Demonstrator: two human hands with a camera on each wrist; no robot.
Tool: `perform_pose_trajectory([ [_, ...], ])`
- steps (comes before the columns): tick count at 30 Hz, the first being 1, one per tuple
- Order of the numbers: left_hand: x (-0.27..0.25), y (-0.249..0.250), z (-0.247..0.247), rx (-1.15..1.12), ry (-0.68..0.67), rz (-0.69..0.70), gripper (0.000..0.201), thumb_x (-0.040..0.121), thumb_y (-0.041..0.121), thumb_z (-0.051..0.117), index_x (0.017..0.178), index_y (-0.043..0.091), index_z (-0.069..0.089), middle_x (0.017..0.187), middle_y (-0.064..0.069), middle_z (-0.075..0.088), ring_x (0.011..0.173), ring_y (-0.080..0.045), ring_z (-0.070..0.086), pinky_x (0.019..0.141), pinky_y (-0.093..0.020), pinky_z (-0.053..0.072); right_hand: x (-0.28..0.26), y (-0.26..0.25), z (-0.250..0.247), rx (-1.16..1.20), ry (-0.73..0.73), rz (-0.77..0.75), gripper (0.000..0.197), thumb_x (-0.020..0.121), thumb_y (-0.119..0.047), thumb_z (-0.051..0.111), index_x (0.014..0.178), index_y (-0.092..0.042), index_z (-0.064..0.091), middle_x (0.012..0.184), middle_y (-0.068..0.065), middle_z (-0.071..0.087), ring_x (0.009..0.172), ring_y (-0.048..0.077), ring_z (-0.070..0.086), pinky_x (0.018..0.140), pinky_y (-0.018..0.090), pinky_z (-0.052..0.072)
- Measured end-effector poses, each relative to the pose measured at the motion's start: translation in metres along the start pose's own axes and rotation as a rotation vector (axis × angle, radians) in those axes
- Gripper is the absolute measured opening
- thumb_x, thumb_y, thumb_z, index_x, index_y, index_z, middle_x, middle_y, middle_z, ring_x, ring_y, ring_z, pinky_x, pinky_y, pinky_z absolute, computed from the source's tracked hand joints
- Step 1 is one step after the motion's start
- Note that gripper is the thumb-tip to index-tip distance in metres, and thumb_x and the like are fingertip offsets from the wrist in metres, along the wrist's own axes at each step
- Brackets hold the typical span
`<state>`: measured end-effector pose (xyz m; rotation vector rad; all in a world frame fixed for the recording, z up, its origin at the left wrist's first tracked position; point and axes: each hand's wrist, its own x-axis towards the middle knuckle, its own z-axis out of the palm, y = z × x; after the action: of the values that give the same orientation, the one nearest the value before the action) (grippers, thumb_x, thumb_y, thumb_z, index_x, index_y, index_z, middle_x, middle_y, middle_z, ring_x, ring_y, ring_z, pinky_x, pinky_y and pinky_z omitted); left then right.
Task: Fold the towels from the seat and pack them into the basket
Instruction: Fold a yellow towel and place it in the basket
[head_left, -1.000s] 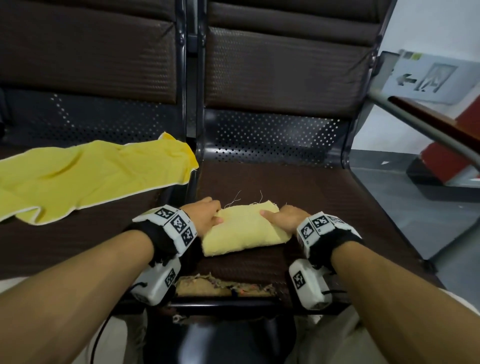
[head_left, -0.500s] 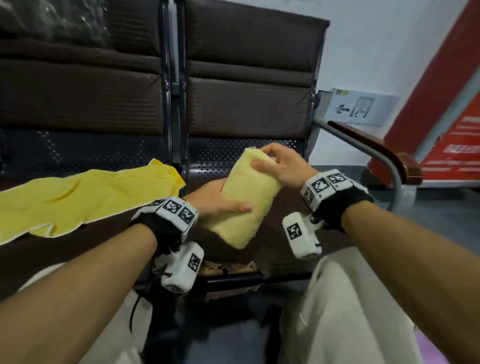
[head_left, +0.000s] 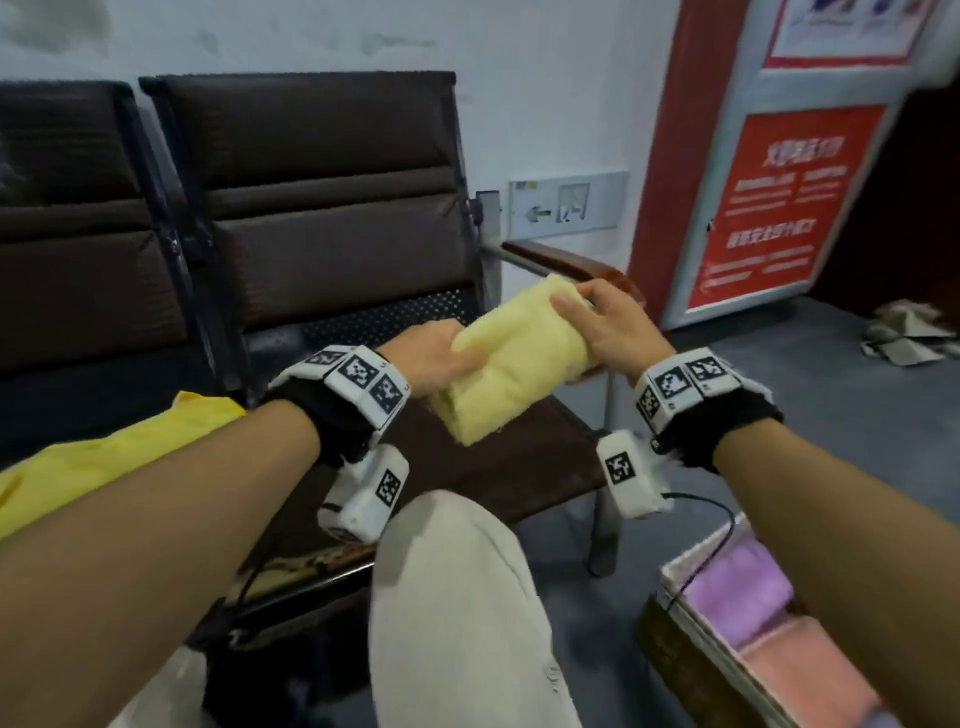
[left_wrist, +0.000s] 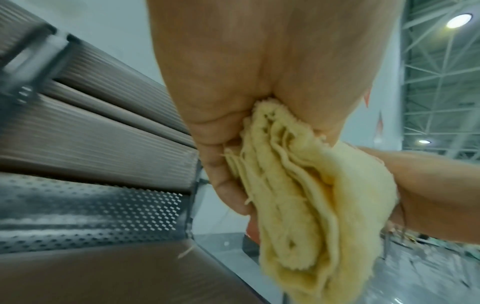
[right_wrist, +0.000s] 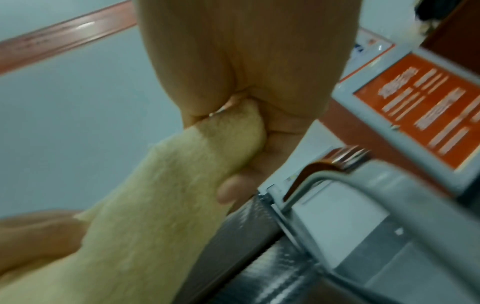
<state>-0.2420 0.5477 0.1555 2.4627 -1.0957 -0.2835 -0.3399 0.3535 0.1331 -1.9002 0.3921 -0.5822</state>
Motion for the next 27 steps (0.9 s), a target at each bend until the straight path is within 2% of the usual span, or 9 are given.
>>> perform_pose_trajectory([
  [3,0.019,0.051,0.045,0.034,-0.096,0.046,0.037,0.090,0.044,0.053,0.114,0.017,0.047,0.104,-0.003,0.058,0.089,-0.022,0.058,0.062,-0.030,0.041,-0.034,0.047,-0.059,-0.070,0.012,0.145,0.041,0.090,-0.050,0.054,0.109,-0.013,0.053,0.089,0.005,0.060,0.061,0.017,0.065,0.044,0.029,0.052],
  [6,0.033,0.100,0.110,-0.020,-0.191,0.111,0.038,0.090,0.040,0.055,0.115,0.016,0.039,0.099,-0.004,0.057,0.081,-0.020,0.056,0.055,-0.027,0.040,-0.080,0.098,-0.117,0.033,0.062,0.260,0.046,0.085,-0.047,0.064,0.114,-0.013,0.055,0.100,0.008,0.064,0.073,0.017,0.067,0.055,0.032,0.055],
  [9,0.038,0.144,0.191,-0.067,-0.328,0.144,0.034,0.091,0.030,0.052,0.117,0.014,0.039,0.108,-0.009,0.058,0.089,-0.025,0.056,0.065,-0.031,0.039,-0.134,0.149,-0.169,0.148,0.117,0.409,0.043,0.081,-0.024,0.072,0.119,-0.010,0.057,0.109,0.015,0.065,0.093,0.030,0.065,0.079,0.048,0.054],
  [11,0.035,0.167,0.245,-0.063,-0.444,0.182,0.038,0.091,0.027,0.050,0.124,0.013,0.038,0.114,-0.009,0.057,0.095,-0.025,0.054,0.072,-0.028,0.035,-0.171,0.181,-0.197,0.161,0.185,0.509,0.034,0.083,-0.005,0.065,0.117,-0.007,0.059,0.106,0.018,0.063,0.093,0.030,0.061,0.084,0.047,0.051],
  [16,0.010,0.199,0.358,-0.123,-0.679,0.319,0.046,0.092,0.020,0.049,0.135,0.013,0.036,0.129,-0.012,0.053,0.107,-0.024,0.053,0.070,-0.021,0.030,-0.242,0.239,-0.247,-0.107,0.285,0.712,0.022,0.086,-0.004,0.059,0.106,-0.013,0.063,0.098,0.007,0.064,0.087,0.018,0.060,0.072,0.024,0.052],
  [19,-0.009,0.209,0.407,-0.177,-0.814,0.377,0.048,0.093,0.018,0.051,0.137,0.008,0.035,0.133,-0.013,0.051,0.119,-0.028,0.051,0.088,-0.025,0.039,-0.267,0.263,-0.264,-0.350,0.185,0.875,0.029,0.087,-0.017,0.060,0.115,-0.011,0.061,0.116,0.008,0.061,0.104,0.025,0.057,0.086,0.034,0.049],
  [22,-0.023,0.214,0.443,-0.173,-0.920,0.407,0.048,0.094,0.021,0.052,0.136,0.005,0.037,0.133,-0.015,0.052,0.119,-0.030,0.051,0.094,-0.028,0.039,-0.277,0.287,-0.268,-0.481,0.090,1.025,0.031,0.088,-0.022,0.057,0.118,-0.013,0.060,0.115,0.005,0.060,0.100,0.024,0.058,0.066,0.025,0.048],
  [25,-0.024,0.215,0.466,-0.050,-1.039,0.429,0.049,0.094,0.024,0.053,0.136,0.003,0.039,0.134,-0.017,0.051,0.122,-0.033,0.049,0.103,-0.037,0.037,-0.279,0.316,-0.258,-0.530,-0.010,1.132,0.032,0.091,-0.019,0.054,0.123,-0.016,0.057,0.121,0.005,0.056,0.104,0.023,0.057,0.062,0.024,0.049],
  [27,-0.020,0.215,0.472,0.065,-1.064,0.444,0.047,0.096,0.026,0.051,0.134,0.001,0.041,0.134,-0.018,0.050,0.122,-0.033,0.048,0.102,-0.037,0.037,-0.280,0.331,-0.249,-0.557,-0.066,1.172,0.030,0.091,-0.015,0.054,0.121,-0.011,0.059,0.118,0.008,0.058,0.102,0.027,0.060,0.067,0.033,0.056],
])
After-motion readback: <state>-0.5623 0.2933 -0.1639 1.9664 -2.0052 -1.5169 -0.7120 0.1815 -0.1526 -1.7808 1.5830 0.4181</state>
